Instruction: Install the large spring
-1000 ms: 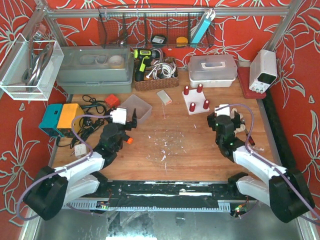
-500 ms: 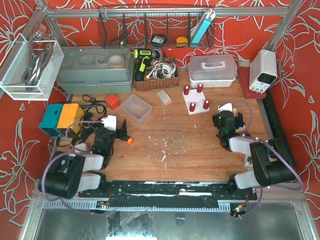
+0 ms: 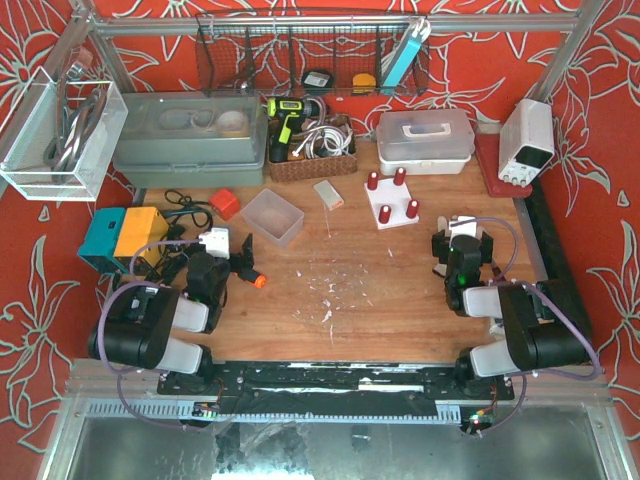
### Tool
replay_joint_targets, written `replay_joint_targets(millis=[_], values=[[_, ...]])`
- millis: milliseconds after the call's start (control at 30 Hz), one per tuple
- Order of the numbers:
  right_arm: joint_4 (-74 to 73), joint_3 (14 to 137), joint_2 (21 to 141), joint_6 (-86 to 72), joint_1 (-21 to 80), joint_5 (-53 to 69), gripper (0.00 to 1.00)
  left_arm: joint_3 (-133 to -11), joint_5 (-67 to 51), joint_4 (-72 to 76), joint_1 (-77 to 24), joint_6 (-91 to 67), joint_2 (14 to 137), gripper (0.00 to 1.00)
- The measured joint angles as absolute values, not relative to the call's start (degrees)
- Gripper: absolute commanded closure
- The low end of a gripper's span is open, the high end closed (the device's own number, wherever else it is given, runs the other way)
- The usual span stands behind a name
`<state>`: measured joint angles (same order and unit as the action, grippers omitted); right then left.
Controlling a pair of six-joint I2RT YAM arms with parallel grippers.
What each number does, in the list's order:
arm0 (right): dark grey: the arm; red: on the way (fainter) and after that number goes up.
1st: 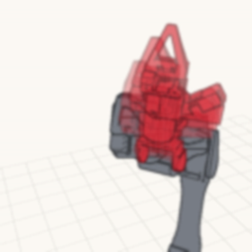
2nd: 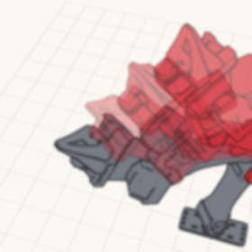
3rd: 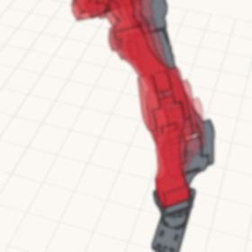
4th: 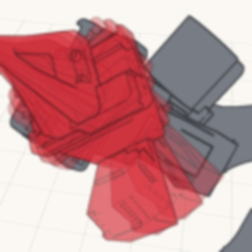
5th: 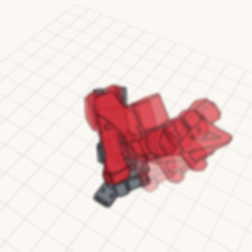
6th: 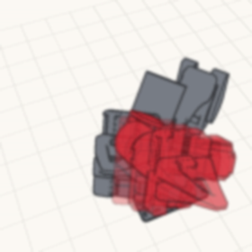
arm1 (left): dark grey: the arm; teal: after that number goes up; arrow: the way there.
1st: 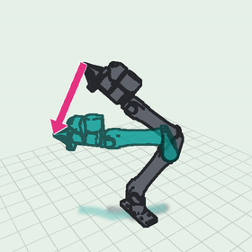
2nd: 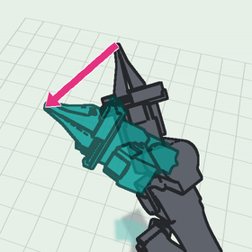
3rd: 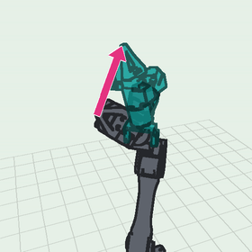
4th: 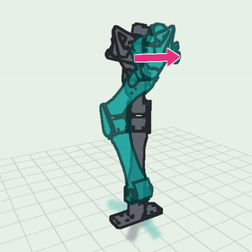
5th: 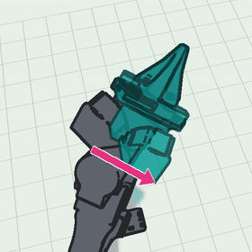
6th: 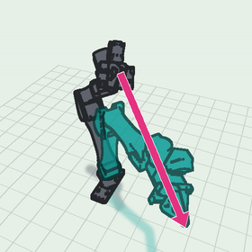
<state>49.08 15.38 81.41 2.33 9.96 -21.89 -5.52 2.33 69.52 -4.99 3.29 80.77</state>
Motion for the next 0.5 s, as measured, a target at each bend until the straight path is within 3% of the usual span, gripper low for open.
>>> replay_joint_targets(millis=[500], values=[[50.6, 15.4, 81.3, 1.0, 9.7, -21.8, 0.01, -5.7, 2.3, 69.5, -4.9, 2.5, 80.8, 0.0]])
